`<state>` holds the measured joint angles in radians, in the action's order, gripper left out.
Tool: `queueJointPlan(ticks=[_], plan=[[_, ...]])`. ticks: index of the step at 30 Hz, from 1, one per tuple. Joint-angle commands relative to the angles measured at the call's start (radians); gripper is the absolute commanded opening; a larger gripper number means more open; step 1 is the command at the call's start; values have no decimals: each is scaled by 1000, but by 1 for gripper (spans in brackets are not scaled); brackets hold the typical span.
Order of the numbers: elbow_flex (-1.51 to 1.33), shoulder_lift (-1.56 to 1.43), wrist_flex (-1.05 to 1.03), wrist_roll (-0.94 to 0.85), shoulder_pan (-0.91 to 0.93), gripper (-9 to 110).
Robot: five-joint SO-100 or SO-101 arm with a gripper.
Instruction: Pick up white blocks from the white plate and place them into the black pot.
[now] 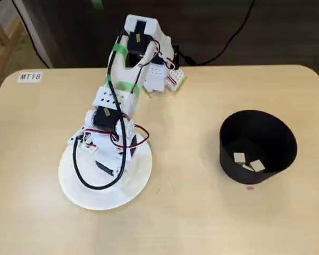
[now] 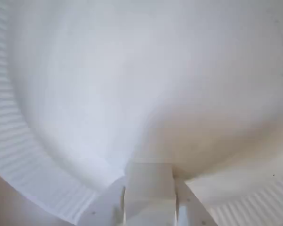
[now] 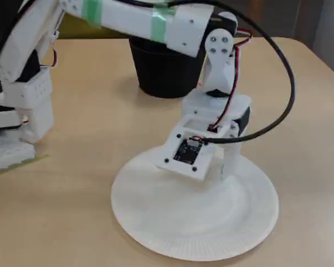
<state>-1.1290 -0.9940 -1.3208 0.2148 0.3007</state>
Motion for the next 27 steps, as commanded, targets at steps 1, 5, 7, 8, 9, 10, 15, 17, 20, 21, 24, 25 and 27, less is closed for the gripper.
queueJointPlan(ticks=[1,5,7,8,9,10,15,17,20,21,24,25,27], plan=[[14,-6,25,-5,12,-2],[15,-26,46,-18,14,-2],[15,-55,77,-49,12,-2],[14,-78,98,-67,9,-2],[11,-107,130,-89,8,-2],[9,-140,175,-121,8,-2],[12,-331,431,-278,17,-2],[5,-414,491,-331,8,-2],[5,-528,499,-373,-49,-2],[3,-563,500,-388,-83,-2],[2,-661,517,-433,-213,-2],[0,-692,522,-439,-259,-2],[0,-747,523,-433,-353,-2]])
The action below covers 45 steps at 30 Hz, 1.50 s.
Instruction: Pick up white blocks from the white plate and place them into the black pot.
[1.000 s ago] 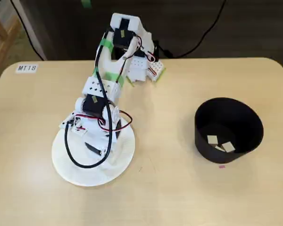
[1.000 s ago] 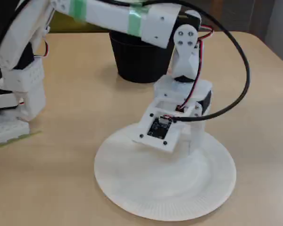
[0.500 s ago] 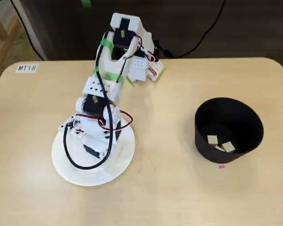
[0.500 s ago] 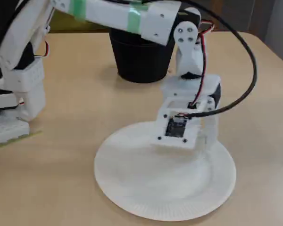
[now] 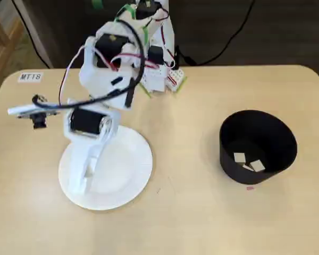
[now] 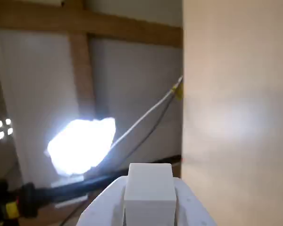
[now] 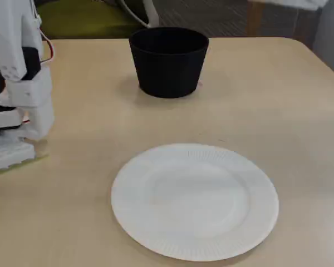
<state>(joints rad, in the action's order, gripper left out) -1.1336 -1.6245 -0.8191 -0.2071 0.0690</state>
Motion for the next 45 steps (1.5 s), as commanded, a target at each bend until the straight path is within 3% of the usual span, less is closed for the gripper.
queueJointPlan(ticks=[1,8,15,29,30,32,33,36,38,41,45], plan=[[0,-140,18,-8,-170,-2],[-258,-287,64,51,-520,-2],[-710,-397,219,115,-712,-2],[-973,-402,347,120,-729,-2],[-974,-402,339,123,-727,0],[-974,-402,313,115,-724,29],[-974,-403,307,121,-721,34],[-974,-422,298,118,-715,36],[-974,-436,298,115,-707,28],[-966,-500,273,110,-680,-2],[-847,-669,77,101,-560,-2]])
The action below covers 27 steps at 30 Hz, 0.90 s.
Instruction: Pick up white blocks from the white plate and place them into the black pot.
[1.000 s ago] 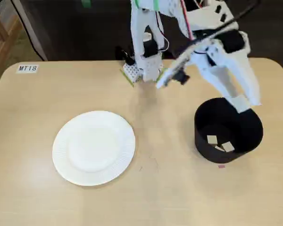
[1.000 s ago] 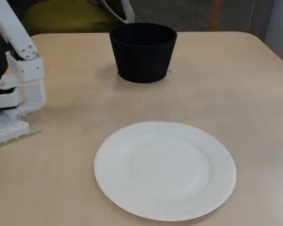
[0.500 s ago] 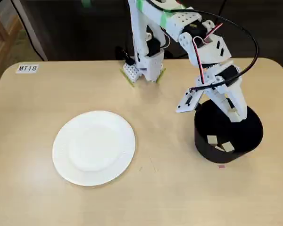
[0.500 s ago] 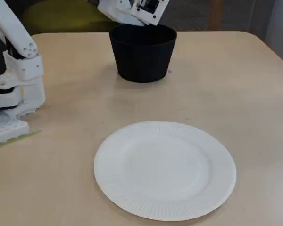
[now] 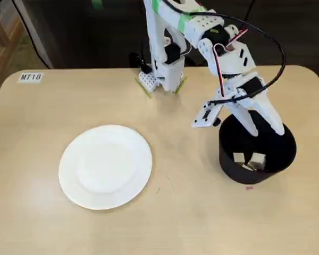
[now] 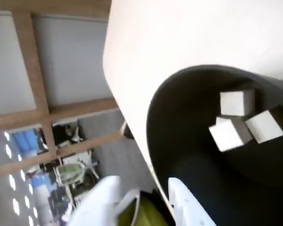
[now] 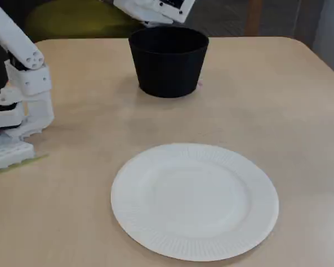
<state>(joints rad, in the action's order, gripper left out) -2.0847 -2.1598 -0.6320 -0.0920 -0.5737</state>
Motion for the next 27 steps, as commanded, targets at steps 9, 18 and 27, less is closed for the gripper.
queueJointPlan(ticks=[9,18,27], plan=[[321,-499,-692,6,522,-2],[-359,-1072,-730,17,523,-2],[-712,-1092,-537,11,494,-2]])
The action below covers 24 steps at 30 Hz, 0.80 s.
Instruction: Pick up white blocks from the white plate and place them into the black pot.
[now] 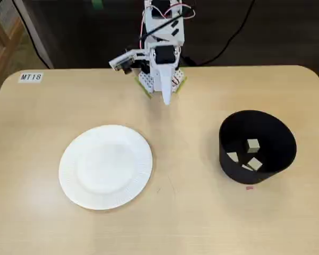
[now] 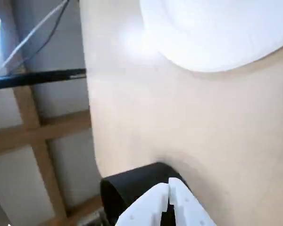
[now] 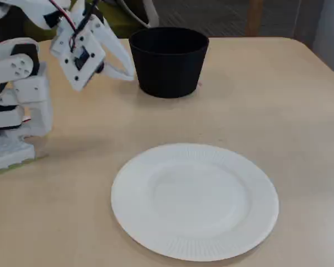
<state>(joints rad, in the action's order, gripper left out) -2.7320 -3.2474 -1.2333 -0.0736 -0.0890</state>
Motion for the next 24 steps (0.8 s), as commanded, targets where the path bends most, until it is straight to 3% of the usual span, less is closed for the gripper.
queueJointPlan(ticks=[1,13,15,24], plan=[[-103,-5,81,-6,14,-2],[-229,-5,87,2,35,-2],[-229,-5,87,2,35,4],[-229,-5,87,-18,15,-2]])
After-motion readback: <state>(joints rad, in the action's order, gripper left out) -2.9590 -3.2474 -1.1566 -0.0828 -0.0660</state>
